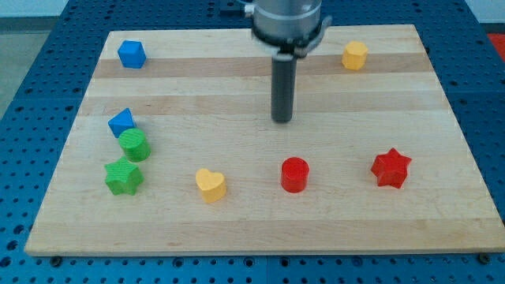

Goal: Slide the yellow hexagon towards the top center

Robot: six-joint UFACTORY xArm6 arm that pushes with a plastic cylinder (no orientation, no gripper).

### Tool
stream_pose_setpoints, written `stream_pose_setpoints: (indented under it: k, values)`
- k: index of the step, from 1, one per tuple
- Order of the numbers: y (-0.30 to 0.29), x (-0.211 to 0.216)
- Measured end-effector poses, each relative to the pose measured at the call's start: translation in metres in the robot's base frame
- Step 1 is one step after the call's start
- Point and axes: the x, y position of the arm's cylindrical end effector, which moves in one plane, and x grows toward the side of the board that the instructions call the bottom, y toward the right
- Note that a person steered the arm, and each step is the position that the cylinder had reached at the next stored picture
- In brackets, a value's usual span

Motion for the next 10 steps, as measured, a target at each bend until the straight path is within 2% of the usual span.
stream_pose_setpoints:
  k: [1, 3, 4, 5, 6, 8, 10]
  values:
    - [0.055, -0.012]
    - [0.194, 0.027]
    - [0.194, 0.007]
    - [0.192, -0.081]
    - [0.191, -0.115]
    - [0.183, -0.113]
    - [0.135, -0.098]
